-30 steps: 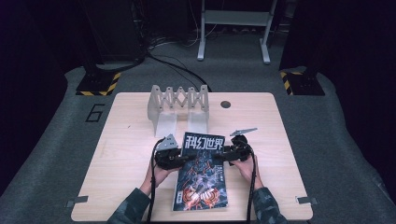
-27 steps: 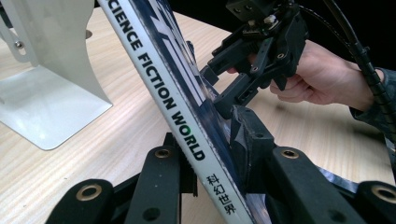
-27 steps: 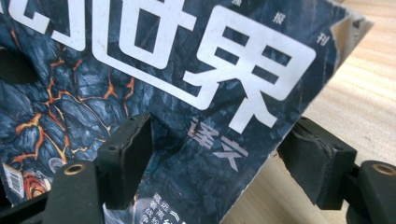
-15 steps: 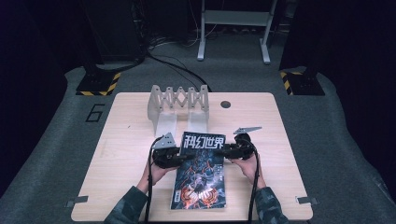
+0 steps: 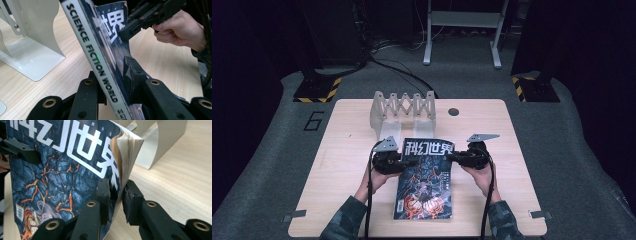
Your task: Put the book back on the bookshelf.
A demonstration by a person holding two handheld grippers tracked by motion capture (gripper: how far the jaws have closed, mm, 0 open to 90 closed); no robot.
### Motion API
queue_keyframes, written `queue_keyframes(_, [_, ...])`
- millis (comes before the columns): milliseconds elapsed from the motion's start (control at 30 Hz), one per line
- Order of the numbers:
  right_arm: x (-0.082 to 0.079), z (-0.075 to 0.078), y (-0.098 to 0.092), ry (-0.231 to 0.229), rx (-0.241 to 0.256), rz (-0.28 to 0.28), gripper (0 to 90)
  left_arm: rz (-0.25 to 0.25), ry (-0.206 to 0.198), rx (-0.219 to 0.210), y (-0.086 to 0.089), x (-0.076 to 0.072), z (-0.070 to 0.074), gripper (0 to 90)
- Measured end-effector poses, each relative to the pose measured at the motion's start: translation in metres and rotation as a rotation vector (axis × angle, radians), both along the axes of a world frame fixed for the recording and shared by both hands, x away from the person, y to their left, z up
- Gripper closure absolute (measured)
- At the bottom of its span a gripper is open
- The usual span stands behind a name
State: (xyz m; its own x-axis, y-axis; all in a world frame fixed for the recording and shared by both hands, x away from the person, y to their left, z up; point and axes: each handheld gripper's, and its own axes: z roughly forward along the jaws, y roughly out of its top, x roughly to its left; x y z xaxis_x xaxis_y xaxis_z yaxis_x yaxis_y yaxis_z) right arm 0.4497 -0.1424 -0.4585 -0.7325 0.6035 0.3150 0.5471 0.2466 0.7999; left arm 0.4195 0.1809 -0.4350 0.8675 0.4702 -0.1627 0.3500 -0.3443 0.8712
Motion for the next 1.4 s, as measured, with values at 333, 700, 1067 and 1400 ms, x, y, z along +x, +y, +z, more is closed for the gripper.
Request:
queue_keyframes(333, [-0.008, 0.021, 0.006, -0.089, -0.049, -0.015, 79.6, 0.004, 0.018, 0.038, 0.001, 0.006, 0.014, 74.5])
queue_keyframes(700, [-0.020, 0.051, 0.011, -0.205, -0.101, -0.028, 81.4, 0.017, -0.009, 0.038, 0.001, 0.007, 0.030, 77.0])
queue_keyframes(1067, [-0.031, 0.070, 0.019, -0.321, -0.159, -0.023, 82.1, 0.043, -0.035, 0.005, 0.005, 0.008, 0.035, 77.9])
queue_keyframes(1400, [-0.034, 0.083, 0.018, -0.410, -0.147, -0.022, 82.5, 0.058, -0.141, -0.016, 0.004, 0.007, 0.042, 78.5])
